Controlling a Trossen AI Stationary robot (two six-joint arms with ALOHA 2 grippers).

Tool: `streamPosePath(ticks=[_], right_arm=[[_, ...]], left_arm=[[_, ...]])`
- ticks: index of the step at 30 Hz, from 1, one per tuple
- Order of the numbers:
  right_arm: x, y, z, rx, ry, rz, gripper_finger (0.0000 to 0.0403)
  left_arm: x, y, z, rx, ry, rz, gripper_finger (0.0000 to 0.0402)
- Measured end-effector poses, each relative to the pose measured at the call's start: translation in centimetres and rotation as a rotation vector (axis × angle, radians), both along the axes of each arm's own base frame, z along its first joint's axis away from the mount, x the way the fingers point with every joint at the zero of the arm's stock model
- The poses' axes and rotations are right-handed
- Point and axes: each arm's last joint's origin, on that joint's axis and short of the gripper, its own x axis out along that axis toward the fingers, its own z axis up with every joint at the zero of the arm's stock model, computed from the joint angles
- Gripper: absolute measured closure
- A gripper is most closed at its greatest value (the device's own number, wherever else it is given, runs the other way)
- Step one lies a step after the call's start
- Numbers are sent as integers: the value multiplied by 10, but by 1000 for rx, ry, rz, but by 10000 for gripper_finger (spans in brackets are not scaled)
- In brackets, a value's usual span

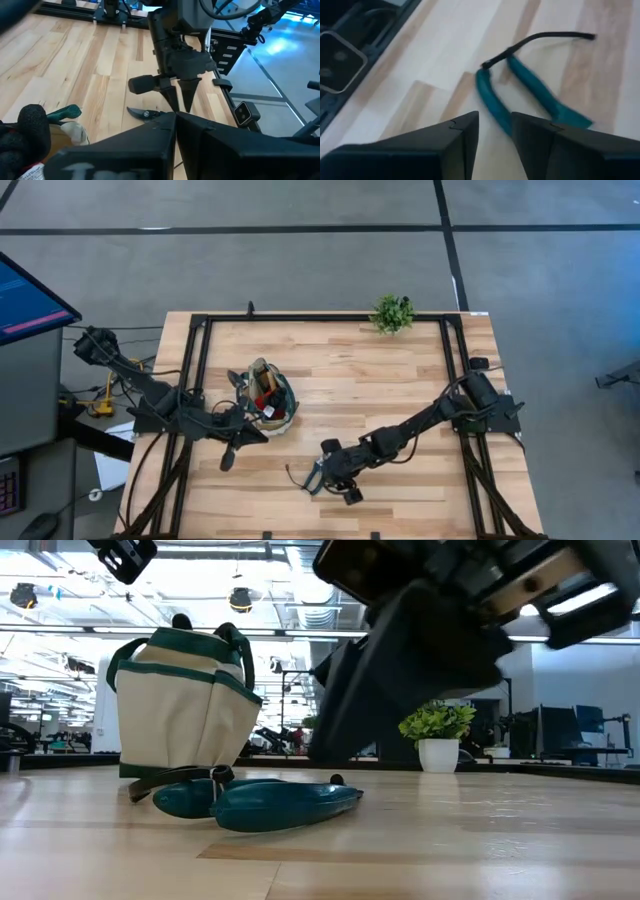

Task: Pick & Place Garden tools in Gardening bag
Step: Put the green shear scissors into the green gardening bag

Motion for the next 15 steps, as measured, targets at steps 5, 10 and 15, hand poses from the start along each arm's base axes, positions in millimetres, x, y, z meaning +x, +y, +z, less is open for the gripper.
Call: streamPosePath(ticks=[5,10,15], right_arm=[[-1,-1,-1,-1,20,-4,296],[0,-3,-1,61,56,-42,298],[-2,-1,-2,131,114,-62,348]], left_arm=[[0,0,0,-1,-2,0,400],[0,0,1,-5,-7,0,400],[0,0,1,-6,-8,0,400]])
